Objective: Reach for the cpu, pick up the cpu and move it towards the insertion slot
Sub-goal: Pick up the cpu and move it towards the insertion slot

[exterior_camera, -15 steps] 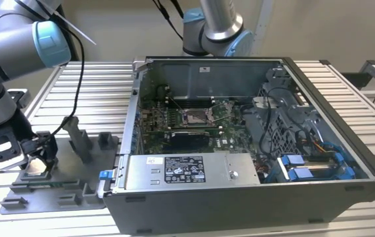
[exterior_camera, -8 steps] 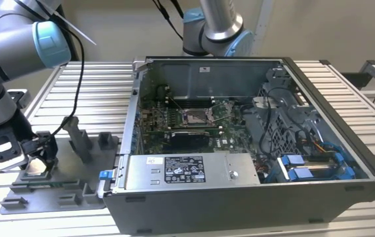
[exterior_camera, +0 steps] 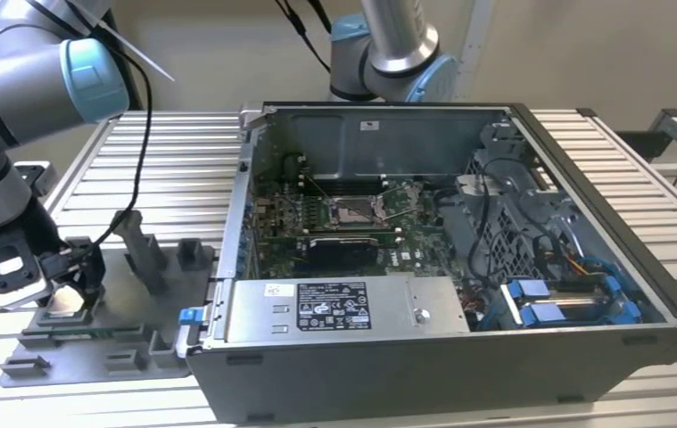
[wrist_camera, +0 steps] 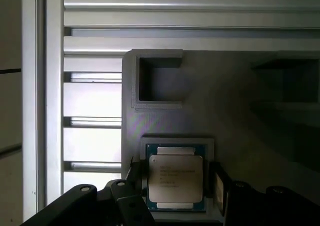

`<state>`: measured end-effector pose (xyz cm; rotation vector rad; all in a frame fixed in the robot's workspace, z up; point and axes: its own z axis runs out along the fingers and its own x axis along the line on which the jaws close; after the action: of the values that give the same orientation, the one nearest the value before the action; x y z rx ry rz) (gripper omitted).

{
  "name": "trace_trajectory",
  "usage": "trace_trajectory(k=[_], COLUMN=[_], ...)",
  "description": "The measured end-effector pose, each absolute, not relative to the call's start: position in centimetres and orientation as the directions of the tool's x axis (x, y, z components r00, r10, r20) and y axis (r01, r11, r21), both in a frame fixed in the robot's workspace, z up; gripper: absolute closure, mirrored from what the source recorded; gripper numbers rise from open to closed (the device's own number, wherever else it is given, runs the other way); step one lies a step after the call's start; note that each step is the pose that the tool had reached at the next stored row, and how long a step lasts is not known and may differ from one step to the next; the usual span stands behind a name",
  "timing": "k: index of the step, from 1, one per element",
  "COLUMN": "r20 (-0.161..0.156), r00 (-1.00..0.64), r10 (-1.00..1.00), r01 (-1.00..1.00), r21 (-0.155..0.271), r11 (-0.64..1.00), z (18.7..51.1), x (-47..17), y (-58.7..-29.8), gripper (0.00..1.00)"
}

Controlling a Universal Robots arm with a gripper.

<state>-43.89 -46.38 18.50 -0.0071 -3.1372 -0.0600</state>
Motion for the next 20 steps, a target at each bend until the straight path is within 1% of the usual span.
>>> trace_trajectory(k=[10,11,20], r20=[0.004,0.004,0.004], r00=[-1.0,-1.0,-1.0], r10=[0.004,0.004,0.004], r01=[0.004,0.004,0.004], r21=[0.038,0.038,0.038], r11=[0.999,0.999,0.999], z=[18.5,18.5,18.5], x=[-43.9,-43.9,-43.9], y=[-46.39,-46.39,-46.4], gripper=[0.0,1.0,1.0])
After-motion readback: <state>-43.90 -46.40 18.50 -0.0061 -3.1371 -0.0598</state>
